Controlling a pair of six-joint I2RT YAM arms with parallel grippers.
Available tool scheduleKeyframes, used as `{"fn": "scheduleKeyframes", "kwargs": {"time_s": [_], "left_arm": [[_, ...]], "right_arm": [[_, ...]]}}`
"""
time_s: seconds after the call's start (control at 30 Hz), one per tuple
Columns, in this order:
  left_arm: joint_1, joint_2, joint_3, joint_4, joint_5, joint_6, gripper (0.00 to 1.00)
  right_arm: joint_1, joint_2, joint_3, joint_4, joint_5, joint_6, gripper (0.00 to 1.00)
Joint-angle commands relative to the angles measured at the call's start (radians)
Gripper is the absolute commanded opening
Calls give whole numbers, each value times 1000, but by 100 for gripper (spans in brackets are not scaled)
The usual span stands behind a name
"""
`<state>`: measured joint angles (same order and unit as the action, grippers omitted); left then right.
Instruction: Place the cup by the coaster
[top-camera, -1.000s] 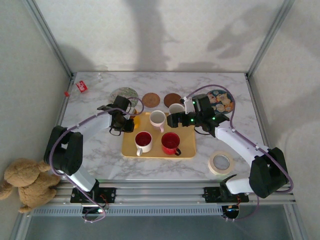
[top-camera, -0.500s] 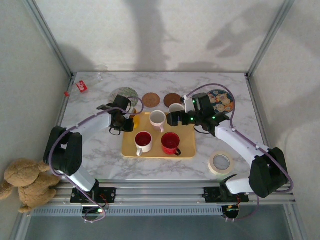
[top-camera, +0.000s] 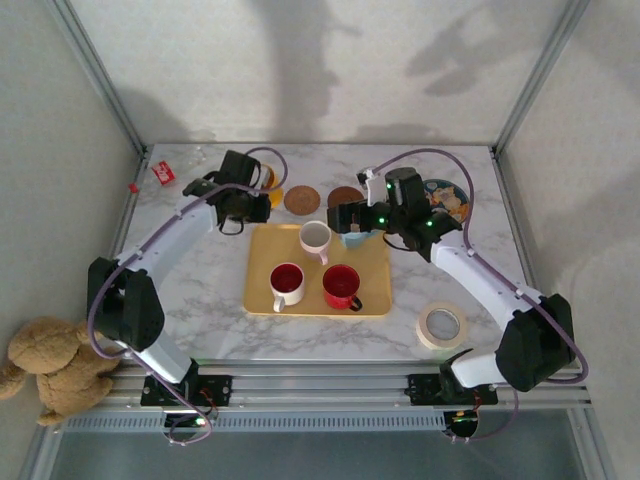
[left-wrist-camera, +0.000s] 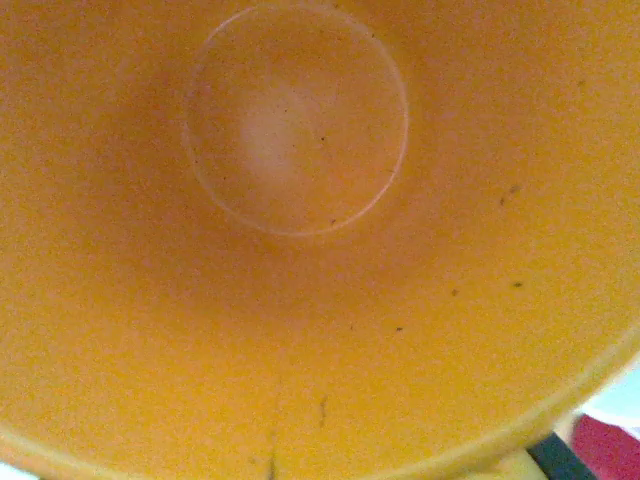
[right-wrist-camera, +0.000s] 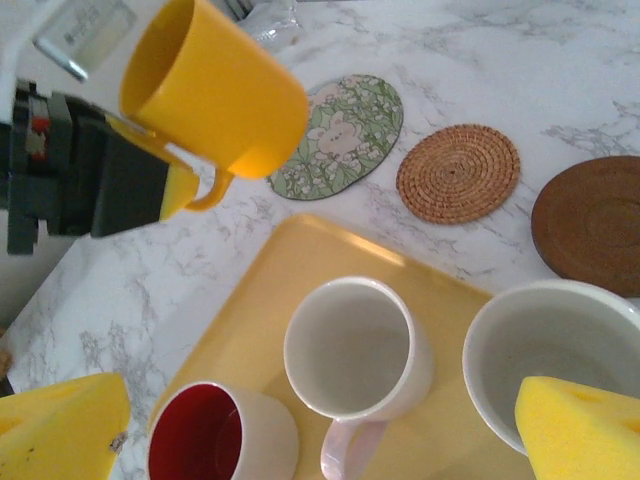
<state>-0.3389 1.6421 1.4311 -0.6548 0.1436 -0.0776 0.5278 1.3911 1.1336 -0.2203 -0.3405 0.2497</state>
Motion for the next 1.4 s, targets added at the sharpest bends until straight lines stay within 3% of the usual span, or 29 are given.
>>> {"fn": "scheduleKeyframes", "kwargs": {"time_s": [0.0, 0.73, 1.37], "left_arm": [[7, 32, 99, 1, -61, 37, 0], [169, 379, 362, -61, -52, 124, 0], [204, 475, 374, -76, -99, 149, 0]], "right_arm": [[17, 18, 42, 8, 4, -12, 99], [76, 202, 236, -103, 55, -19, 99], [90, 215, 223, -137, 79, -30, 99]]}}
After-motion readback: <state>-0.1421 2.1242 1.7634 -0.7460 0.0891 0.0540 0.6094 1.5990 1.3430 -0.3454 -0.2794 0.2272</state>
